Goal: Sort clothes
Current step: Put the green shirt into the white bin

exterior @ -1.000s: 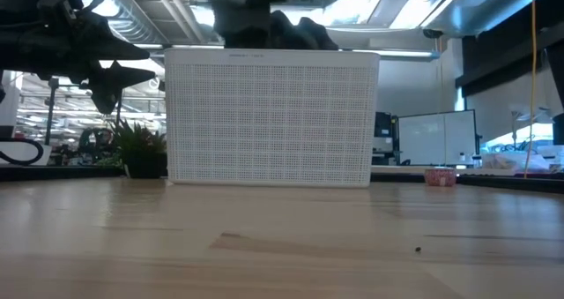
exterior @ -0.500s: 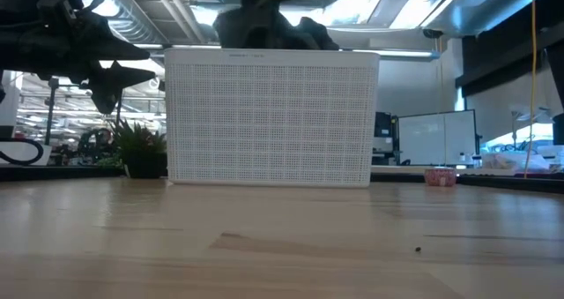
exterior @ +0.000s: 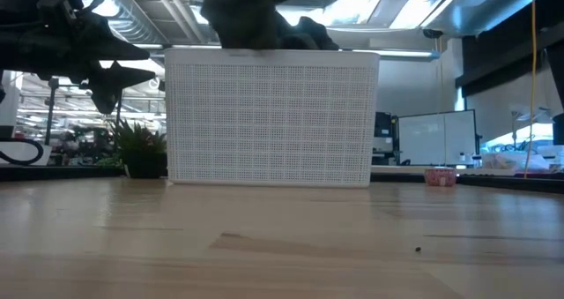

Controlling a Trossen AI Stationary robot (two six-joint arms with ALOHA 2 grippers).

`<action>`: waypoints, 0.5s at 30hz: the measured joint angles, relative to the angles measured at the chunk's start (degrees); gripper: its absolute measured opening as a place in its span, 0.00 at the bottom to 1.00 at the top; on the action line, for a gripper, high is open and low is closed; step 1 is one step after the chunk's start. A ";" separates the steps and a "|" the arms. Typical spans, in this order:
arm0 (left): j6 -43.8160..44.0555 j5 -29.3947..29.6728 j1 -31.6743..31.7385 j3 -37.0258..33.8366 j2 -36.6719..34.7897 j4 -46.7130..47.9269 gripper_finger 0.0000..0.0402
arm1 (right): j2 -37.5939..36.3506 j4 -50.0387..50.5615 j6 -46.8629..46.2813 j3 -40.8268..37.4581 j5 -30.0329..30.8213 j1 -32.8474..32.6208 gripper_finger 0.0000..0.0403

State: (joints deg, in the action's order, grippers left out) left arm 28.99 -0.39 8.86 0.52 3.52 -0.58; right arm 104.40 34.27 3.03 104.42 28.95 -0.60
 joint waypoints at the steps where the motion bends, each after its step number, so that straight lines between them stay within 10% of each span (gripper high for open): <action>1: 0.00 0.01 0.00 0.01 0.01 0.00 0.39 | -0.62 -0.57 -0.25 -1.23 -1.13 0.03 0.67; 15: 0.00 -0.01 0.00 0.01 0.01 0.00 0.39 | -21.52 -34.14 -3.67 -38.81 -6.46 0.26 0.67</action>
State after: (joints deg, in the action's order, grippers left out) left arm 28.99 -0.39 8.86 0.53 3.53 -0.58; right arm 82.87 0.13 -0.64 65.61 22.49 -0.34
